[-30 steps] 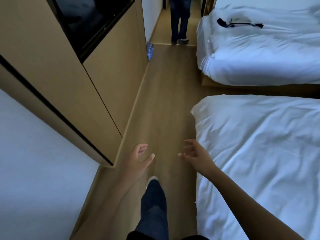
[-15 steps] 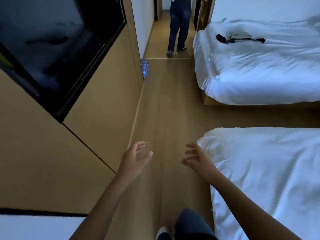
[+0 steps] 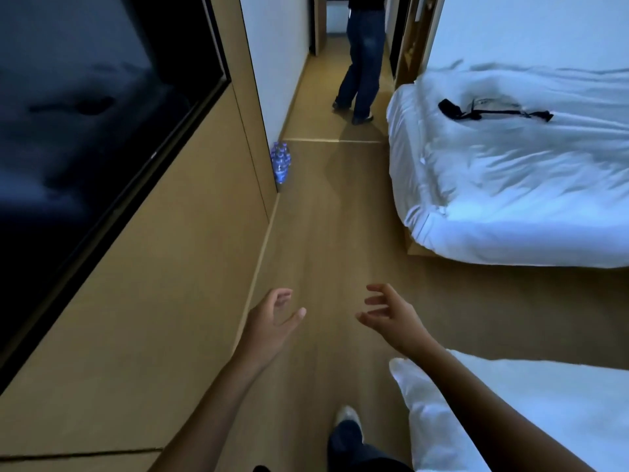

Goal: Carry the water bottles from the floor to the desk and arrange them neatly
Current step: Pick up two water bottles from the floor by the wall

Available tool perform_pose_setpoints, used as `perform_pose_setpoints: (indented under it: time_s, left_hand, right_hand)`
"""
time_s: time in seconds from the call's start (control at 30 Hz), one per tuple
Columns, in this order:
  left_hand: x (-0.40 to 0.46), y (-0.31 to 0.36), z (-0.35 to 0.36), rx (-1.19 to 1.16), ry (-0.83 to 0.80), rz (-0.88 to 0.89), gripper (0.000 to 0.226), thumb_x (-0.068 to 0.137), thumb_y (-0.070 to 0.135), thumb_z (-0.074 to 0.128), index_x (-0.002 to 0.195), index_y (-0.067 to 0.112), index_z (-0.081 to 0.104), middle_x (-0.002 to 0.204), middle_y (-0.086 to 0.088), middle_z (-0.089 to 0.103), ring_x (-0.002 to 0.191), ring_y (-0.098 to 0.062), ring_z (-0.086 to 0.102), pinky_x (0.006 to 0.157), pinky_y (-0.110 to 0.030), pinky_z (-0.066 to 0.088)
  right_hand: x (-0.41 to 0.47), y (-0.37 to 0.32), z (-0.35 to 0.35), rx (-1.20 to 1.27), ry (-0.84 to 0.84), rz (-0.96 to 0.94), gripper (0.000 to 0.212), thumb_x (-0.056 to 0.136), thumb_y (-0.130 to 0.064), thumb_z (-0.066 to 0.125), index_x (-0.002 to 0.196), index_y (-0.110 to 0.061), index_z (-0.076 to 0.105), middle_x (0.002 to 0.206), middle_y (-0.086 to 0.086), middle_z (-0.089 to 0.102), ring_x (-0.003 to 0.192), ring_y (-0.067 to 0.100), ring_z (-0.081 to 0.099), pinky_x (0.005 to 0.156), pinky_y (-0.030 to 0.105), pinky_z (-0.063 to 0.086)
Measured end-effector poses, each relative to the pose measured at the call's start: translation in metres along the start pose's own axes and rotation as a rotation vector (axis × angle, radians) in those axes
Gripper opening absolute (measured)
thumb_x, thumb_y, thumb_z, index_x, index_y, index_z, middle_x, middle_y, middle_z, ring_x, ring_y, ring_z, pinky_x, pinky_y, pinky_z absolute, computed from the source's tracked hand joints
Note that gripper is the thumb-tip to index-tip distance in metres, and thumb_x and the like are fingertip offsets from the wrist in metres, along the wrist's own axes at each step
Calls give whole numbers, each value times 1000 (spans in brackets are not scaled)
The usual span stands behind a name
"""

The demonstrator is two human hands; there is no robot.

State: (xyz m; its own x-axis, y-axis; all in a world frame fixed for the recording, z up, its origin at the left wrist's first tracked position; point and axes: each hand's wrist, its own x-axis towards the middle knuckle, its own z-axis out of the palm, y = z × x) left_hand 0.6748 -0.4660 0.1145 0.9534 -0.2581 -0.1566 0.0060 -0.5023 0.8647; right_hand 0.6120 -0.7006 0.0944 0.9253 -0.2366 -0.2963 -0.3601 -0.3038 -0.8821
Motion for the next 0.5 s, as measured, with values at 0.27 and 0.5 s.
perform_pose_setpoints:
  time_s: [0.27,0.5]
  left_hand:
    - [157,39,21,-24,-16,-13,35,87,25,71,118,25,55,121,8,59,114,-7,54,89,-16,38]
    - [310,49,35,-26,-78,-4,35,89,31,69,120,32,51,123,14,54,115,-2,50,90,-15,37]
  right_hand:
    - [146,-31,-59,-4,3,6,55,85,-26,76,133,-23,49,112,-6,58,93,8,65,61,11,49]
    - [287,-51,-85,-5,38,35,57,85,-27,76,134,-24,48,115,-5,59,92,6,66,63,13,51]
